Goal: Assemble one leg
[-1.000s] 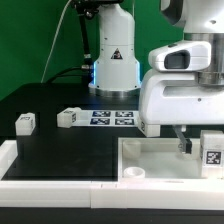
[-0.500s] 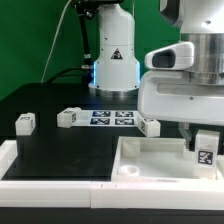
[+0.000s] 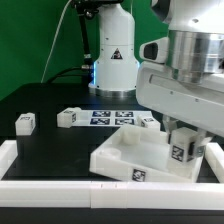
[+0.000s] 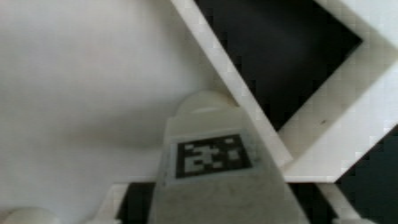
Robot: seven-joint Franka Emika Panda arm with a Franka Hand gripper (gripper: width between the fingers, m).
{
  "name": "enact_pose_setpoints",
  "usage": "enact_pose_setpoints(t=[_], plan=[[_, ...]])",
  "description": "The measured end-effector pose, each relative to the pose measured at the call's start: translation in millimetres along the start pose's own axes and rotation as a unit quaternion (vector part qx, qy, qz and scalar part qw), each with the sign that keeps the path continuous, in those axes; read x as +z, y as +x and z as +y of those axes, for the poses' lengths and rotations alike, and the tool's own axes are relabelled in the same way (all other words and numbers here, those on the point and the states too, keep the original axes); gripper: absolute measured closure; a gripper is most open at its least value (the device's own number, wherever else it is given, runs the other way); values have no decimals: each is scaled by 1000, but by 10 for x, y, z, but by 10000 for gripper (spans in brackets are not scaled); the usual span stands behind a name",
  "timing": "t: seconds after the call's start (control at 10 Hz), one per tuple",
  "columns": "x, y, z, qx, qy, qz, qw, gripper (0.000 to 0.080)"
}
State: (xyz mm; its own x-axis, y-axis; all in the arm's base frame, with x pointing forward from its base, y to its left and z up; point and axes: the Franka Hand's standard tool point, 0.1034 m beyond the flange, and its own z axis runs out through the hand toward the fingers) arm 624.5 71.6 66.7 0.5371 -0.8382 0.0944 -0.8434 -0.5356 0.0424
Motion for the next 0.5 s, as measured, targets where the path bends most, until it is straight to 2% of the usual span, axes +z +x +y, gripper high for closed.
enact_pose_setpoints(t=[0.5], plan=[[2, 2, -1, -8, 0, 0, 1000, 490]])
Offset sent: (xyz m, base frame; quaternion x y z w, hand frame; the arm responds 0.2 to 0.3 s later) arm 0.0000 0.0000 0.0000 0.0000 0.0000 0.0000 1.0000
